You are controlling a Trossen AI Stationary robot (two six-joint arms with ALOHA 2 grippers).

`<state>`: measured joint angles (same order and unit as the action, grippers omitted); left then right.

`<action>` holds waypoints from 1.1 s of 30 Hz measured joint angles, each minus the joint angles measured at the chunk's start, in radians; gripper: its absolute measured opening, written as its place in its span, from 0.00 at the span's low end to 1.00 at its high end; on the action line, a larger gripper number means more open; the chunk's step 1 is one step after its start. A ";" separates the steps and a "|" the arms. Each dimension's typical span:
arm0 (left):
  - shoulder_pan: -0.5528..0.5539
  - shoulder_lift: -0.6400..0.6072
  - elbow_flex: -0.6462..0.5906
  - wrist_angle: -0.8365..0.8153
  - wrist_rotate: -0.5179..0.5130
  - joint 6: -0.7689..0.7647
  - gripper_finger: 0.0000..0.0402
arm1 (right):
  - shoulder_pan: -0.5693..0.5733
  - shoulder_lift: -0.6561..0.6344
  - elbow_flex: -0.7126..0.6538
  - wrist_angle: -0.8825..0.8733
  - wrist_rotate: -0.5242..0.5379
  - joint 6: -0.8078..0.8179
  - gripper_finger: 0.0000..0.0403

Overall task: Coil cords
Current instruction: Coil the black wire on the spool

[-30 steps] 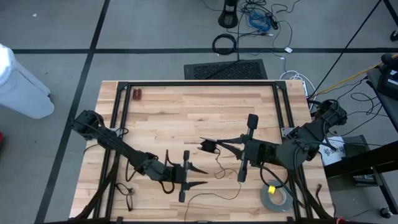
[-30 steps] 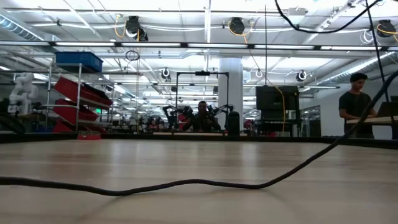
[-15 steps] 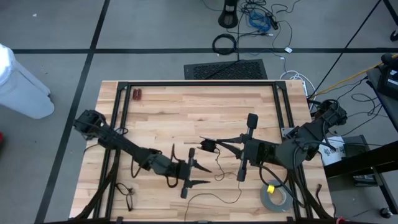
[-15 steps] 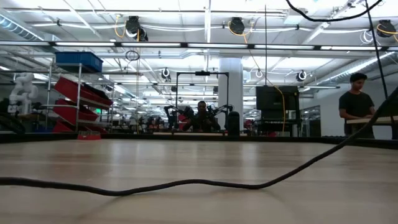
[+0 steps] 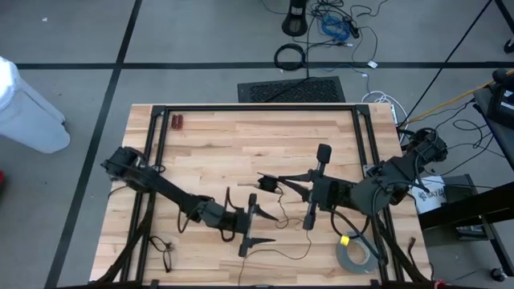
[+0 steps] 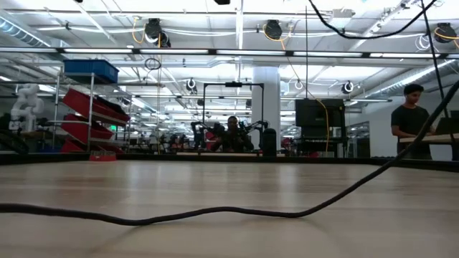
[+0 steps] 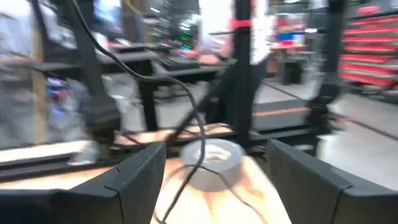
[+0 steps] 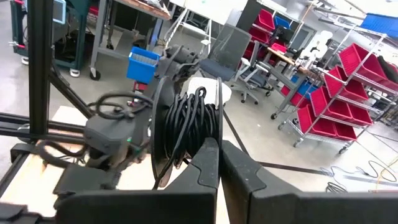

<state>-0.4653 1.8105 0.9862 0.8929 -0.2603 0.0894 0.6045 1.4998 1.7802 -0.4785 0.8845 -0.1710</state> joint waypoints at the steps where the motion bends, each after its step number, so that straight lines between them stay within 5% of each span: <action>1: -0.006 0.017 0.004 0.029 -0.045 0.026 0.71 | -0.002 0.000 0.000 -0.005 0.000 0.000 0.00; 11: 0.001 0.084 0.104 0.019 -0.093 0.102 0.62 | -0.003 0.001 0.000 -0.013 0.000 0.010 0.00; 17: 0.014 0.101 0.125 -0.031 -0.146 0.101 0.41 | -0.003 0.001 0.000 -0.013 0.000 0.018 0.00; 23: 0.005 0.081 0.121 -0.103 -0.376 0.169 0.08 | -0.001 0.001 0.000 -0.030 0.000 0.040 0.00; 27: -0.021 0.008 0.107 -0.266 -0.501 0.181 0.03 | 0.012 0.001 0.000 -0.075 0.000 0.076 0.00; 33: -0.069 -0.157 0.104 -0.752 -0.618 0.018 0.01 | 0.059 0.000 0.000 -0.111 -0.003 0.107 0.00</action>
<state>-0.5339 1.6533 1.0904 0.1409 -0.8788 0.1069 0.6635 1.5002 1.7802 -0.5892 0.8810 -0.0635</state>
